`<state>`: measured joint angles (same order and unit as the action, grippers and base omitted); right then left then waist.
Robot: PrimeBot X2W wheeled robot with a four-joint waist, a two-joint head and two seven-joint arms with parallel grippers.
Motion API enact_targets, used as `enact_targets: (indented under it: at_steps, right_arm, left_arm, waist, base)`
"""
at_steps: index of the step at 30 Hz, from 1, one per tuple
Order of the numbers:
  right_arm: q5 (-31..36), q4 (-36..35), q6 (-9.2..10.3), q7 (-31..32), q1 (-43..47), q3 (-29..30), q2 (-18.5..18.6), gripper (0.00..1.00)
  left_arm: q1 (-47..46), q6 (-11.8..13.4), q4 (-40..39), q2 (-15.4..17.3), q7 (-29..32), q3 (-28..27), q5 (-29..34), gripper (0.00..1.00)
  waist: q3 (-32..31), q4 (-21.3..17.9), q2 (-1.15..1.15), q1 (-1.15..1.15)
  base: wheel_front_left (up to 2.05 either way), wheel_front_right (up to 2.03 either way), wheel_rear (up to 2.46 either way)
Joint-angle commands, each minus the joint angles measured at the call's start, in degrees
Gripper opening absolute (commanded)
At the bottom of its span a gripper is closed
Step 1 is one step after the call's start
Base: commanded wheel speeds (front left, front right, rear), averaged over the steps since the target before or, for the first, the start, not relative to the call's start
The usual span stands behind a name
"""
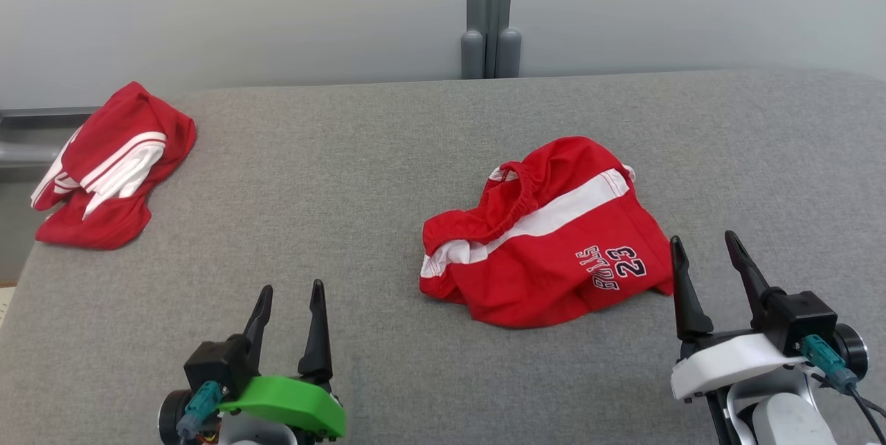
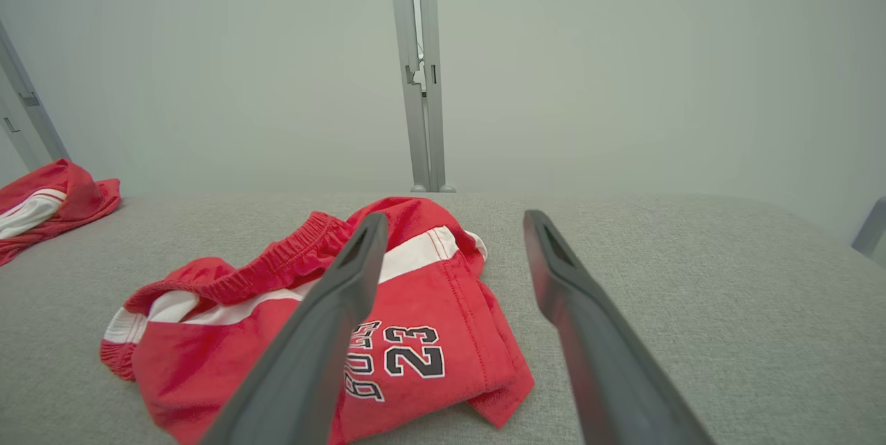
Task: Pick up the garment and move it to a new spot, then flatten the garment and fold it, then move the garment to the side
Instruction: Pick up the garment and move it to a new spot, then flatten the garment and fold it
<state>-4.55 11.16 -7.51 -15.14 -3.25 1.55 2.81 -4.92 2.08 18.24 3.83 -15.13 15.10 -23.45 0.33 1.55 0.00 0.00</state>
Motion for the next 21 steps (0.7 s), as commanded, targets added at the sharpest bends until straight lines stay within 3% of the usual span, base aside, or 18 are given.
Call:
enact_targets:
  at_steps: [1,21]
  right_arm:
    - [-0.7,0.2,0.04,0.0,1.0,-0.1,0.2,1.0]
    - [-0.8,1.0,0.04,0.0,0.8,-0.2,0.2,1.0]
  left_arm:
    - [1.7,-0.2,-0.6,-0.3,0.0,-0.7,1.1,1.0]
    - [2.0,-1.1,-0.3,-0.9,0.0,-1.6,2.3,1.0]
  waist:
    - [-0.1,0.2,0.0,0.0]
    - [0.8,0.3,0.0,0.0]
  base:
    - [0.0,0.0,0.0]
    - [0.0,0.0,0.0]
